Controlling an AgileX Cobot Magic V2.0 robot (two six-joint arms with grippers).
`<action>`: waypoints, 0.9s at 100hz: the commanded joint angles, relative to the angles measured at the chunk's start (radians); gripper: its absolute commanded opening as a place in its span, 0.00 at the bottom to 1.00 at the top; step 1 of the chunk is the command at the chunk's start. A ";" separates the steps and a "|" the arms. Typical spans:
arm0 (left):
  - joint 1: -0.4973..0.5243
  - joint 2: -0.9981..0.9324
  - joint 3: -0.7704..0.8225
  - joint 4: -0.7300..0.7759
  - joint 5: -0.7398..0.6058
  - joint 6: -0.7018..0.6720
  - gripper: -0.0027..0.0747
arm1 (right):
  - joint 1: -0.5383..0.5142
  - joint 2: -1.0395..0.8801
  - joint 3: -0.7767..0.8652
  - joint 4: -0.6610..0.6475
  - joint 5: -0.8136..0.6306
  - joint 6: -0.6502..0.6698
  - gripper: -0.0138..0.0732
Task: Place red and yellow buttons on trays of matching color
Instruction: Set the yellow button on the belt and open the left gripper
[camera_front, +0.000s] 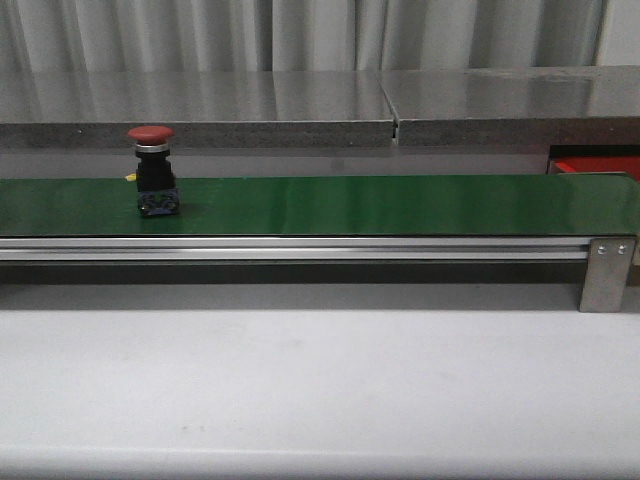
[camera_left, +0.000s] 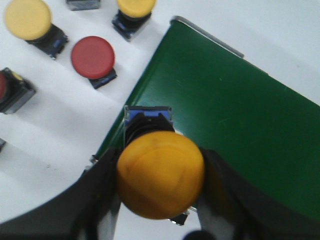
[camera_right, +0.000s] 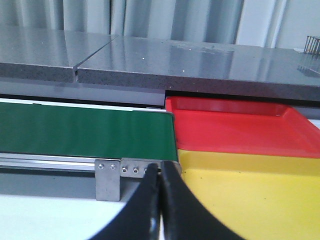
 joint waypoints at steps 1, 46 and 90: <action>-0.036 -0.008 -0.065 -0.014 0.002 0.008 0.01 | 0.002 -0.018 -0.023 -0.012 -0.074 0.000 0.02; -0.106 0.165 -0.189 -0.003 0.129 0.043 0.02 | 0.002 -0.018 -0.023 -0.012 -0.074 0.000 0.02; -0.107 0.173 -0.241 -0.014 0.156 0.106 0.92 | 0.002 -0.018 -0.023 -0.012 -0.074 0.000 0.02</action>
